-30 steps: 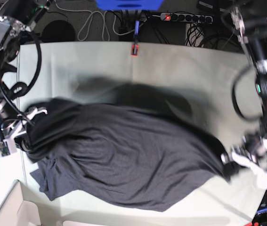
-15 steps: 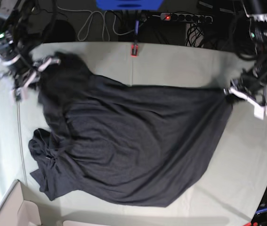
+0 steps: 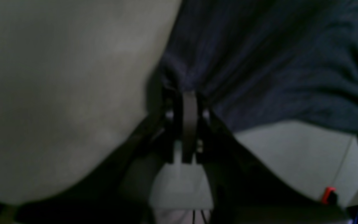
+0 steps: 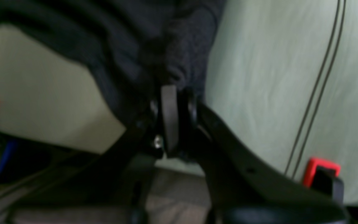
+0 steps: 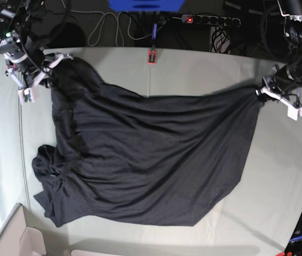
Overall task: Layout the t-shirt on the table in an organized manner, then fold the t-shirt properly
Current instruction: 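Lower the shirt onto the table with both grippers, pulling it taut, then release the shirt and grasp its side edge with the left gripper, pulling outward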
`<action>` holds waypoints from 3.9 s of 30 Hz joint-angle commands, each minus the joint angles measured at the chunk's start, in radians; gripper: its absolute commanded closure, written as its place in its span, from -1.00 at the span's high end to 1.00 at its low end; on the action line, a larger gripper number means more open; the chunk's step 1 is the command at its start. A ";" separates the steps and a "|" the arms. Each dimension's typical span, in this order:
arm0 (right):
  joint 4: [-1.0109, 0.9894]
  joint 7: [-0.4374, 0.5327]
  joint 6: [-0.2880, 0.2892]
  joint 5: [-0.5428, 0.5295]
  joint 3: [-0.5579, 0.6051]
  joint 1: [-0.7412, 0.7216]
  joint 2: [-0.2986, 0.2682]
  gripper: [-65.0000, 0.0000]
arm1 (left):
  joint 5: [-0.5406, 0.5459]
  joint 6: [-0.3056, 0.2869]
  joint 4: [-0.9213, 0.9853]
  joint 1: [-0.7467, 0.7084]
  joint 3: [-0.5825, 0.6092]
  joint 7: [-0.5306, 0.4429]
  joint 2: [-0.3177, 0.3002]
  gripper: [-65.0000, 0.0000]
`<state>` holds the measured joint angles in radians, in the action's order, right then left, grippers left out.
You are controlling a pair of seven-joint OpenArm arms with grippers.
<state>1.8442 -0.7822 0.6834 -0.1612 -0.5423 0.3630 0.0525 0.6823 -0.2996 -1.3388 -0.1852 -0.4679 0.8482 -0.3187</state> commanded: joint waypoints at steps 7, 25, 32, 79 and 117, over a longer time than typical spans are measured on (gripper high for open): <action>0.119 0.010 0.003 -0.007 -0.183 -0.015 -0.015 -0.97 | 0.015 -0.006 -0.146 -0.017 -0.197 -0.011 -0.030 -1.00; -0.061 0.016 0.009 -0.002 -0.180 0.029 -0.032 -0.95 | 0.004 -0.006 -0.060 -0.098 -0.233 -0.011 -0.023 -0.99; -0.062 0.016 0.015 -0.002 -0.180 0.032 -0.033 -0.42 | 0.004 -0.006 -0.035 -0.102 -0.174 -0.010 -0.027 -0.36; -0.064 0.011 0.015 -0.002 -0.473 -0.088 -0.062 -0.21 | -0.724 0.007 0.942 0.835 0.255 -0.742 0.106 0.00; -0.067 0.010 0.015 -0.002 -0.471 -0.081 -0.078 -0.21 | -0.726 -0.005 0.908 0.769 0.031 -0.735 0.017 -1.00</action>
<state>1.7622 -0.7910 0.6937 -0.1547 -1.0096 0.2806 -0.0135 -0.0483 -0.3046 -0.4095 0.5510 -0.4332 0.1345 -0.2817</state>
